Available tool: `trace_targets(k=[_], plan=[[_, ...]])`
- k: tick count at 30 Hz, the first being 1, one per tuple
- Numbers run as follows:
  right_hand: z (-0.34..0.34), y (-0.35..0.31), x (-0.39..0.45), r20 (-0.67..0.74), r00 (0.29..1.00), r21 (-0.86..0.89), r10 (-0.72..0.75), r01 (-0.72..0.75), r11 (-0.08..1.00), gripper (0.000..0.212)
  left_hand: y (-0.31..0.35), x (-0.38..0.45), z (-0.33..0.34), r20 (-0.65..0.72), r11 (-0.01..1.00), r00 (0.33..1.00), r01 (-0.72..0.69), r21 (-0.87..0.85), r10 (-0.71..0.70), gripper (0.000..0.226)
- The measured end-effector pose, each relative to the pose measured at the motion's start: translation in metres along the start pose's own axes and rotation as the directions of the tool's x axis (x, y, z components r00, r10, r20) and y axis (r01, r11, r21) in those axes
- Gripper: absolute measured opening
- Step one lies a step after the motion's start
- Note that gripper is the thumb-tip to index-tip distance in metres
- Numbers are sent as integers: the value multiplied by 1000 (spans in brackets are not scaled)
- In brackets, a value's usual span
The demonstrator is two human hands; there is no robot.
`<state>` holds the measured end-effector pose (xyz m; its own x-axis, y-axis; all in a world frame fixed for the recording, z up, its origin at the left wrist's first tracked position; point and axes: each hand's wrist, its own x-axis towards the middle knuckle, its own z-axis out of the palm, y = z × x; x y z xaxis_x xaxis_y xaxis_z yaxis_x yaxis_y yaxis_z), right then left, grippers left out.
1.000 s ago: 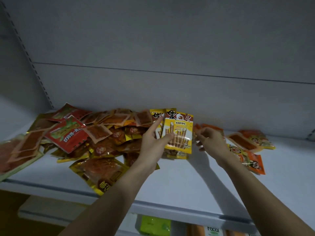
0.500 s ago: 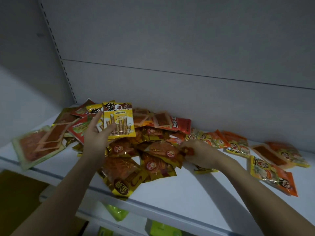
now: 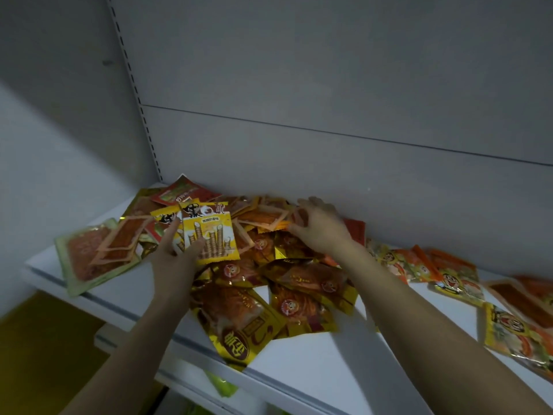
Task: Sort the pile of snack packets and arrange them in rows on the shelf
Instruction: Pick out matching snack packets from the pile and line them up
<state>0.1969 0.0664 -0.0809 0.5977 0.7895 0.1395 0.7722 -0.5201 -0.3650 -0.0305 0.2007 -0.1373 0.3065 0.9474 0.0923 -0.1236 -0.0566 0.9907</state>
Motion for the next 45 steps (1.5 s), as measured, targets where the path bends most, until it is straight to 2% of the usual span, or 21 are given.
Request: trace_targets(k=[2, 3, 5, 7, 8, 9, 12, 13, 15, 17, 20, 24, 26, 27, 30, 32, 35, 38, 45], plan=[[14, -2, 1, 124, 992, -77, -27, 36, 996, 73, -4, -3, -2, 36, 997, 999, -24, 73, 21, 63], [19, -4, -2, 154, 987, -122, -36, 55, 991, 71, -6, -4, -2, 49, 996, 998, -39, 85, 35, 63], [22, -6, -8, 138, 987, -160, -79, 101, 982, 52, -11, -3, -2, 65, 996, 996, -60, 71, 56, 63], [16, -7, -13, 177, 974, -101, -141, 160, 982, 26, -14, -3, -2, 68, 993, 995, -77, 93, 71, 64], [12, -7, -14, 200, 965, -57, -171, 186, 981, 21, -14, -2, -2, 69, 990, 994, -87, 114, 79, 65], [9, -9, -14, 170, 969, -25, -182, 188, 982, 21, -15, -2, -2, 65, 990, 995, -80, 117, 72, 64], [7, -9, -6, -172, 975, 7, -141, 144, 990, 30, -13, -2, -3, 57, 988, 996, -83, 130, 76, 65], [10, -9, -5, -184, 975, 0, -124, 126, 992, 39, -13, -2, -4, 58, 988, 995, -89, 125, 83, 66], [21, -9, -9, -4, 995, -58, -104, 103, 993, 57, -13, -2, -5, 66, 985, 993, -108, 137, 100, 68], [32, -9, -21, 143, 986, -133, -92, 111, 985, 64, -12, -2, -5, 60, 977, 990, -136, 162, 128, 66], [30, -10, -44, 177, 977, -101, -117, 136, 986, 61, -7, -5, -3, 32, 968, 986, -168, 185, 165, 63], [11, -7, -71, 306, 943, -53, -131, 154, 987, 49, -4, -12, -2, 35, 972, 989, -151, 180, 147, 63], [0, -4, -80, 307, 942, 60, -132, 119, 991, 35, -3, -15, -1, 30, 972, 988, -151, 181, 148, 63], [-6, -4, -82, 253, 960, 102, -122, 98, 990, 28, -2, -17, -1, 23, 972, 989, -148, 180, 146, 63], [-22, 0, -71, -87, 995, 129, -46, 57, 990, 24, 0, -20, 1, 13, 970, 989, -147, 192, 147, 64], [-30, 7, -53, -208, 977, 202, 43, 0, 979, 20, 5, -24, 2, 9, 963, 984, -175, 204, 177, 64], [-36, 18, -20, -152, 967, 271, 204, -158, 950, 24, 18, -24, 5, -21, 955, 970, -236, 179, 243, 63], [-34, 17, 2, -63, 950, 243, 306, -282, 928, 35, 36, -13, 18, 9, 952, 963, -267, 148, 269, 63], [-4, 17, 43, 29, 948, 214, 317, -315, 924, 35, 42, 25, 66, 197, 994, 978, -90, 69, 75, 64]])
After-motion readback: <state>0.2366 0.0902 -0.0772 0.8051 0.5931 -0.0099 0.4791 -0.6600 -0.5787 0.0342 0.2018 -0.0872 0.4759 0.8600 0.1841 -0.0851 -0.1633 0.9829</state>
